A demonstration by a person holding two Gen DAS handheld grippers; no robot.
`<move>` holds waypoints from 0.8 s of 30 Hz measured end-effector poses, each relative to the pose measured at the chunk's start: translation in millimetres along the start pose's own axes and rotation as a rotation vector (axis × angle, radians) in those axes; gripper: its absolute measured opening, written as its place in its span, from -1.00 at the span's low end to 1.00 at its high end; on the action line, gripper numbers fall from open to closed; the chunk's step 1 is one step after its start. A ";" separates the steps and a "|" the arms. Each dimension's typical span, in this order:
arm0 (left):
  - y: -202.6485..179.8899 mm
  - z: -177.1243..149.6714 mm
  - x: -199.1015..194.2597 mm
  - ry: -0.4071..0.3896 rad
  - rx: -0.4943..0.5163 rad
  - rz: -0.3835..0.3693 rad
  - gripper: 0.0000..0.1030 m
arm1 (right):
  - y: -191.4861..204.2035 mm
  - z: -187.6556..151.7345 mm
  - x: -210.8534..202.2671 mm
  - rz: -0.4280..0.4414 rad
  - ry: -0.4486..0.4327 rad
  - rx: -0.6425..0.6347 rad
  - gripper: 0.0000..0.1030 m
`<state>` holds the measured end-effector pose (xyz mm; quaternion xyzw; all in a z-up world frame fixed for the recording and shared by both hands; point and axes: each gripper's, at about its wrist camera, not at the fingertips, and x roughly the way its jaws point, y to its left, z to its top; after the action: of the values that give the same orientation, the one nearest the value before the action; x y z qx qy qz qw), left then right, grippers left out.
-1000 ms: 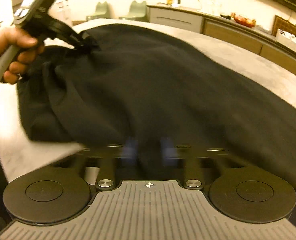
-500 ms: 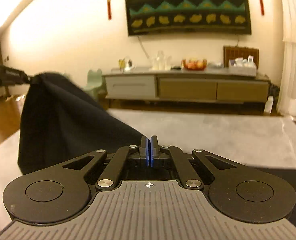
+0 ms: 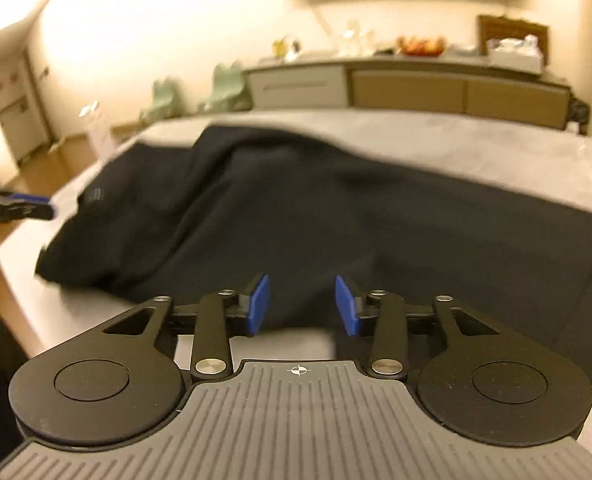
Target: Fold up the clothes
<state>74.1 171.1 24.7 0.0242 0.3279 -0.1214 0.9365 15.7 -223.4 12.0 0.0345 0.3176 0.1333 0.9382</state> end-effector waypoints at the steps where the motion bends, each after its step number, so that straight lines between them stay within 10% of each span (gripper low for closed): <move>1: 4.6 6.5 4.4 -0.010 -0.031 0.015 0.44 | -7.2 5.6 -0.2 -0.025 -0.009 0.008 0.18; 10: -0.6 31.8 124.8 0.191 -0.123 -0.034 0.59 | -121.5 31.1 36.2 -0.323 0.021 0.194 0.45; 15: -9.8 33.3 160.0 0.217 -0.075 0.006 -0.95 | -190.0 31.4 74.3 -0.449 0.114 0.257 0.45; 16: -8.2 36.7 165.3 0.216 -0.078 0.009 -0.94 | -201.4 30.9 82.7 -0.465 0.140 0.262 0.40; 19: -2.5 58.1 174.4 0.177 -0.088 0.036 -0.96 | -210.0 33.9 104.2 -0.471 0.167 0.215 -0.28; 20: 1.2 71.8 176.2 0.155 -0.095 0.049 -0.96 | -210.7 37.2 108.6 -0.471 0.168 0.197 -0.97; 24: 15.4 139.6 137.6 -0.003 -0.123 0.054 -0.96 | -213.8 69.4 102.6 -0.505 0.096 0.144 -1.00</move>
<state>266.7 139.5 48.2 -0.0247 0.3325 -0.0756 0.9397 184.7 -399.7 -24.9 0.0145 0.3691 -0.1265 0.9206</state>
